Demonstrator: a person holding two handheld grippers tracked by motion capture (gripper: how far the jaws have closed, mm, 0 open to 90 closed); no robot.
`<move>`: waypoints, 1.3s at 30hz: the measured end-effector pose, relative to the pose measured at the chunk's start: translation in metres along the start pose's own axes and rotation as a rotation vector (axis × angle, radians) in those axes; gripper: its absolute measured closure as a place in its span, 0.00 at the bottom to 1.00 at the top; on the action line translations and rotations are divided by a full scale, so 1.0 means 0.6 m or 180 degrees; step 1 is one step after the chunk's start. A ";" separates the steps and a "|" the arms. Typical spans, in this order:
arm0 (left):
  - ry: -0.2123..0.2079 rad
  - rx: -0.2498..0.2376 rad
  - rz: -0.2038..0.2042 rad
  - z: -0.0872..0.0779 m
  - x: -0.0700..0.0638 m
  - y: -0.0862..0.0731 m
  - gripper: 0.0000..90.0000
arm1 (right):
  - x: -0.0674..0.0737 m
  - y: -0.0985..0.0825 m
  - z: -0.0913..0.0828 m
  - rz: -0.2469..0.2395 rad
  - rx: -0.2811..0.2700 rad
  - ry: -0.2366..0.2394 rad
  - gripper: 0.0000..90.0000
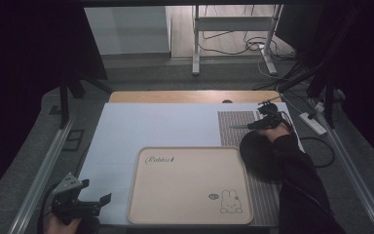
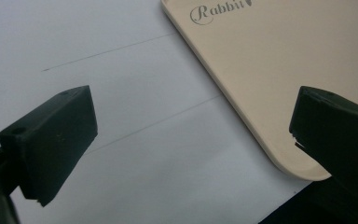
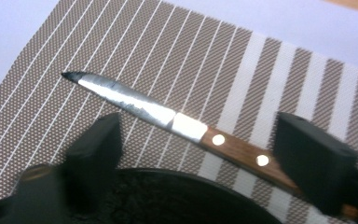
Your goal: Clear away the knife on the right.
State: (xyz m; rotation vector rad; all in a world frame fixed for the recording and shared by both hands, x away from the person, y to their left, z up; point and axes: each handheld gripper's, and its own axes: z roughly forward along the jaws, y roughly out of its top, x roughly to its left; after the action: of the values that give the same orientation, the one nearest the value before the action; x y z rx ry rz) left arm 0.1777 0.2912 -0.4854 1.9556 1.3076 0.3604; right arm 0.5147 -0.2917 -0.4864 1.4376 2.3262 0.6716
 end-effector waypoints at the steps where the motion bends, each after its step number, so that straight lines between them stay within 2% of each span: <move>1: 0.0000 0.0000 0.0000 0.000 0.000 0.000 0.01 | -0.003 0.002 -0.002 -0.0018 -0.0006 -0.0006 0.29; 7: 0.0000 0.0001 0.0002 0.000 0.000 0.000 0.01 | -0.026 0.009 -0.003 0.0025 0.0038 0.0036 0.65; 14: 0.0000 0.0003 0.0004 0.000 0.000 0.000 0.01 | -0.056 0.013 0.006 0.0019 0.0107 0.0049 0.99; 21: 0.0001 0.0007 0.0002 0.000 0.000 0.000 0.01 | -0.082 0.011 0.016 0.0066 0.0166 -0.0092 0.99; 26: 0.0002 0.0010 0.0011 0.000 0.000 0.000 0.01 | -0.105 -0.007 0.017 0.0113 0.0224 -0.0184 0.99; 33: 0.0008 0.0015 0.0023 0.001 -0.002 0.000 0.01 | -0.122 -0.026 0.007 0.0206 0.0266 -0.0130 0.99; 39: 0.0016 0.0022 0.0038 0.001 -0.003 0.001 0.01 | -0.125 -0.040 -0.006 0.0197 0.0376 -0.0031 0.99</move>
State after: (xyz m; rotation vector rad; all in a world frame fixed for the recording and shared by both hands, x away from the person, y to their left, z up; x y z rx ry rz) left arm 0.1777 0.2894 -0.4853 1.9701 1.3025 0.3673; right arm 0.5280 -0.3693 -0.4943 1.5660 2.3575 0.5504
